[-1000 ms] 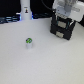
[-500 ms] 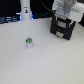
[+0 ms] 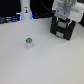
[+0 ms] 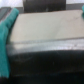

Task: Open the kcup holder, insert the kcup into the holder, and close the kcup holder

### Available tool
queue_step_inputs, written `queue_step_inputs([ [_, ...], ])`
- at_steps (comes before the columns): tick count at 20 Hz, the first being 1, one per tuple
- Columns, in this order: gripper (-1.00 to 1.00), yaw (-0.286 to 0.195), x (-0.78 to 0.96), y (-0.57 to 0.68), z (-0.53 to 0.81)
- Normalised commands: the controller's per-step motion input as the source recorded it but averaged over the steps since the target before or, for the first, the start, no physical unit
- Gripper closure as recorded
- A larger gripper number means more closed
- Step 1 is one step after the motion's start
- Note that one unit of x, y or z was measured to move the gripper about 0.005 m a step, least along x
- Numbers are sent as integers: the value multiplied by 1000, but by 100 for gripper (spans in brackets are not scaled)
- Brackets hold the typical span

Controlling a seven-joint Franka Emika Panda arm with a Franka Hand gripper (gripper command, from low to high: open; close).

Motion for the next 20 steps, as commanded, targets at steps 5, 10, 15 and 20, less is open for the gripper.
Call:
queue_step_inputs([
  [5, 100, -64, 877, -286, 287],
  [10, 100, -54, 941, -339, 228],
  [15, 100, -64, 942, -352, 211],
  [20, 100, -68, 937, -360, 209],
])
